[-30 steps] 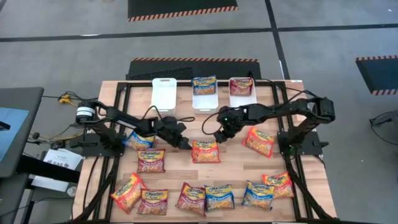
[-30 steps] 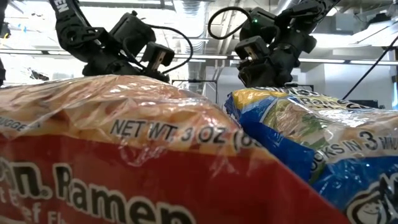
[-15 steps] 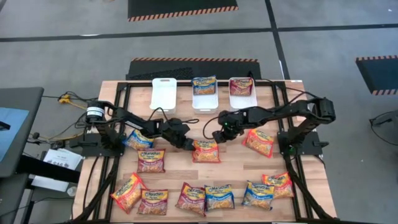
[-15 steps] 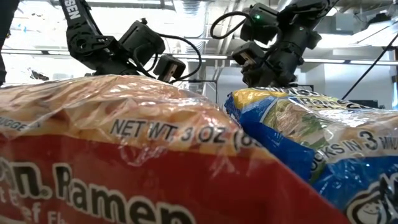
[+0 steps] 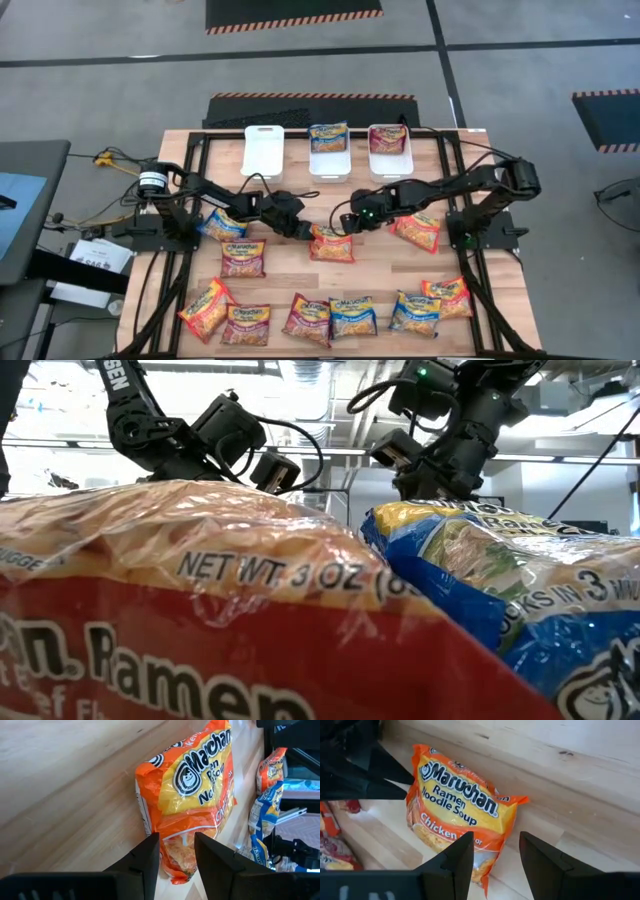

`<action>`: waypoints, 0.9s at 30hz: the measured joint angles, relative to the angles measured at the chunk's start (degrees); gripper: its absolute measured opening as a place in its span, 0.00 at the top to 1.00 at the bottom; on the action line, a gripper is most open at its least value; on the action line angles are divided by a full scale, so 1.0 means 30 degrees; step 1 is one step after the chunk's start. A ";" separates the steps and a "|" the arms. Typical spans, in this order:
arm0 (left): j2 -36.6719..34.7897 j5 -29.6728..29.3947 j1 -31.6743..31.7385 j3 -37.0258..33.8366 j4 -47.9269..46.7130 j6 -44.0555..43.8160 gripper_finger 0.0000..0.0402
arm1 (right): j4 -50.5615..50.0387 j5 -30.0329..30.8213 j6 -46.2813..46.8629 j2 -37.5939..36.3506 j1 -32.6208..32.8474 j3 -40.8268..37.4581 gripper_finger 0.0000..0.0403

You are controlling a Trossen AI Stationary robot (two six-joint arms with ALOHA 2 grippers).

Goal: Sort Maruchan noodles
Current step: Put the orange noodle pack into the left white bin

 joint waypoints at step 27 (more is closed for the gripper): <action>0.0022 0.0179 0.0011 -0.0037 -0.0128 0.0271 0.72 | 0.6467 -0.1685 0.0700 0.4679 0.0049 0.0015 0.62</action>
